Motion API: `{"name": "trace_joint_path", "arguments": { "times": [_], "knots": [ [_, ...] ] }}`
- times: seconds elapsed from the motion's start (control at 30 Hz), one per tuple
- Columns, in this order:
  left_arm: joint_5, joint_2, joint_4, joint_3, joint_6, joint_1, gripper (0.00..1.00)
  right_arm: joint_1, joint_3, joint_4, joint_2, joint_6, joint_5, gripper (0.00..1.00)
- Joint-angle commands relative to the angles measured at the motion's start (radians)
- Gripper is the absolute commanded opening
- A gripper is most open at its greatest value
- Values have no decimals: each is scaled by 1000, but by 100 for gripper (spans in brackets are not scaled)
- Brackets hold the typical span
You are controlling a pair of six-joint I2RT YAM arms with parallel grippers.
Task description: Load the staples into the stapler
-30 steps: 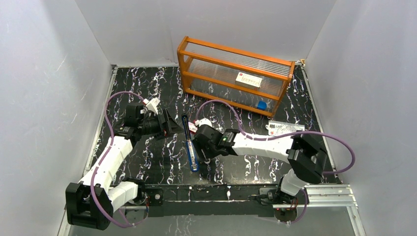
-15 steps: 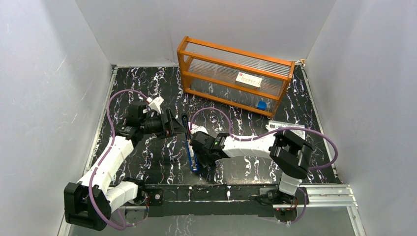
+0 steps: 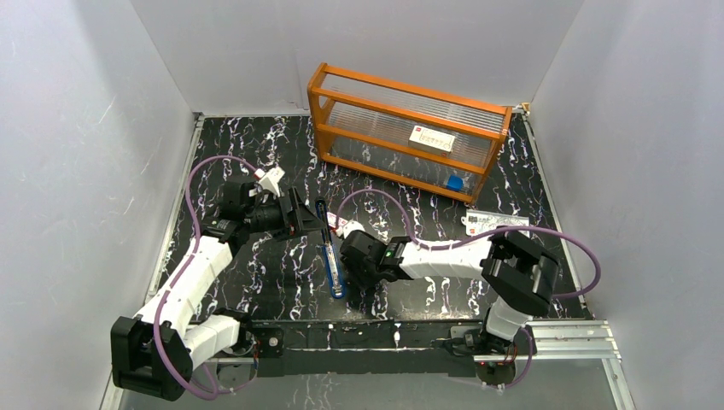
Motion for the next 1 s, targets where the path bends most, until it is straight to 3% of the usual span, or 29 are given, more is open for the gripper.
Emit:
{"name": "trace_joint_path", "arguments": {
  "times": [0.0, 0.57, 0.73, 0.97],
  "knots": [
    [-1, -1, 14, 32, -15, -13, 74, -40, -59, 25, -45, -61, -7, 54],
    [-132, 14, 53, -30, -140, -150, 75, -104, -152, 122, -176, -63, -116, 56],
    [-173, 77, 85, -42, -157, -213, 71, -151, -178, 133, -226, 42, -184, 54],
    [-279, 156, 92, -10, -138, -310, 61, -308, -299, 167, -346, 302, -330, 48]
  ]
}}
